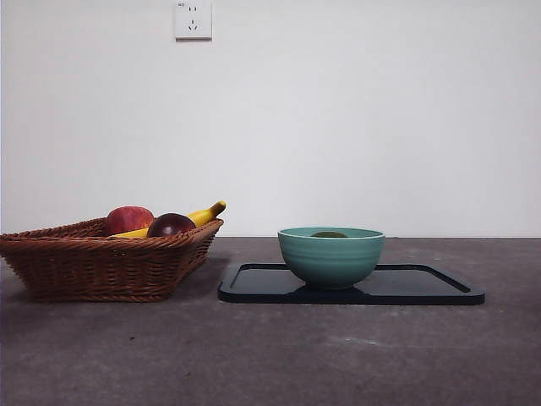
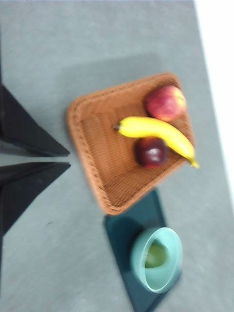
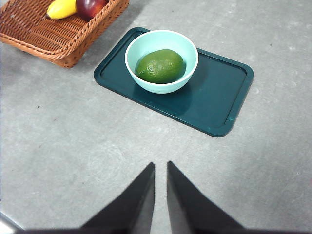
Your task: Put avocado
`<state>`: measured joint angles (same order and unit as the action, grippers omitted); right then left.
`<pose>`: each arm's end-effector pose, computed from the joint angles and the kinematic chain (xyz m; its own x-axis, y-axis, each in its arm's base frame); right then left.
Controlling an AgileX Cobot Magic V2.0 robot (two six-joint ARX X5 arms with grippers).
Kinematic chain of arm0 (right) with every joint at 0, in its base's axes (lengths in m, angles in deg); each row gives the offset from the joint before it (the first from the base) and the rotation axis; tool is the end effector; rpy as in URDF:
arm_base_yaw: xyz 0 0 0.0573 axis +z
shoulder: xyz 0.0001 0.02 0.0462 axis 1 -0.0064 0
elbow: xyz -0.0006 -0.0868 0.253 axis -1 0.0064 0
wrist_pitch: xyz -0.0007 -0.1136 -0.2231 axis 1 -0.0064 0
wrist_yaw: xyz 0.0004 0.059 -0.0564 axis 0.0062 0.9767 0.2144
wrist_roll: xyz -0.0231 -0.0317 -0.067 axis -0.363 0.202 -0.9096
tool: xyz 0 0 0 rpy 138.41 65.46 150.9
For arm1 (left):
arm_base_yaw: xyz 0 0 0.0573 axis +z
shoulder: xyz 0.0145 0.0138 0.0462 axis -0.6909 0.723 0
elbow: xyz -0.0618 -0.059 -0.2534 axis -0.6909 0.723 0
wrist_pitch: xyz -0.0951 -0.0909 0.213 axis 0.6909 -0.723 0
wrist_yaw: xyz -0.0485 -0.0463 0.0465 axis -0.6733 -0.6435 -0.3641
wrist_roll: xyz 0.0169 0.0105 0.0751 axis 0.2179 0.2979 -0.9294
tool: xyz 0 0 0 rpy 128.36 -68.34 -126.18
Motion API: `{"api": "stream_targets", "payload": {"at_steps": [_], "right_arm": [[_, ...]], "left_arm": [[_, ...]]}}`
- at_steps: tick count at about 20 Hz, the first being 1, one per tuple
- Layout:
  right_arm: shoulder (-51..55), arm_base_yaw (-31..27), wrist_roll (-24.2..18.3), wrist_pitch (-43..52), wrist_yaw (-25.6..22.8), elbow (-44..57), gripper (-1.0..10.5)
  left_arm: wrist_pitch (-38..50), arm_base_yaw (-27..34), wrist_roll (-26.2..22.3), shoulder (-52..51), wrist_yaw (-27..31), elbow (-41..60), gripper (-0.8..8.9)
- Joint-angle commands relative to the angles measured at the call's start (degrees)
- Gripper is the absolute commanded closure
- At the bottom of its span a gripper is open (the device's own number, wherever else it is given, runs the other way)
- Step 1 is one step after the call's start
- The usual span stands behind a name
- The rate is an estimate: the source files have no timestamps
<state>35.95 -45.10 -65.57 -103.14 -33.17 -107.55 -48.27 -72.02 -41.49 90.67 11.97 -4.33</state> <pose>0.1004 0.0807 0.2909 0.6989 0.4005 -0.5925 -0.4498 0.8903 0.0712 0.0847 -0.0353 0.2855 0.8685 -0.3050 -0.3908 0.3490 0.9361 0.0449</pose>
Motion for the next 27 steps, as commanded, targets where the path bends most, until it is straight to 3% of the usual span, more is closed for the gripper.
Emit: {"api": "stream_targets", "payload": {"at_steps": [1, 5, 8, 11, 14, 23, 27], "right_arm": [[-0.3, 0.5, 0.2, 0.6, -0.2, -0.2, 9.1], [-0.3, 0.5, 0.2, 0.6, -0.2, -0.2, 9.1], [-0.3, 0.5, 0.2, 0.6, -0.2, -0.2, 9.1], [-0.3, 0.5, 0.2, 0.6, -0.2, -0.2, 9.1], [-0.3, 0.5, 0.2, 0.6, -0.2, -0.2, 9.1], [-0.3, 0.5, 0.2, 0.6, -0.2, -0.2, 9.1], [-0.3, 0.5, 0.2, 0.6, -0.2, -0.2, 9.1]], "left_arm": [[6.3, 9.5, -3.5, -4.6, -0.9, 5.8, 7.97], [18.2, 22.1, -3.1, -12.5, -0.9, 17.9, 7.97], [27.3, 27.8, -2.1, -17.4, -2.7, 26.8, 7.97], [29.5, 31.9, 0.3, -19.1, -5.6, 32.2, 7.97], [29.8, 33.5, 0.3, -19.1, -12.8, 34.9, 7.97], [34.1, 33.3, 3.9, -19.1, -12.4, 40.0, 7.97], [34.0, 29.5, 3.8, -19.1, -12.4, 40.1, 7.97]]}}
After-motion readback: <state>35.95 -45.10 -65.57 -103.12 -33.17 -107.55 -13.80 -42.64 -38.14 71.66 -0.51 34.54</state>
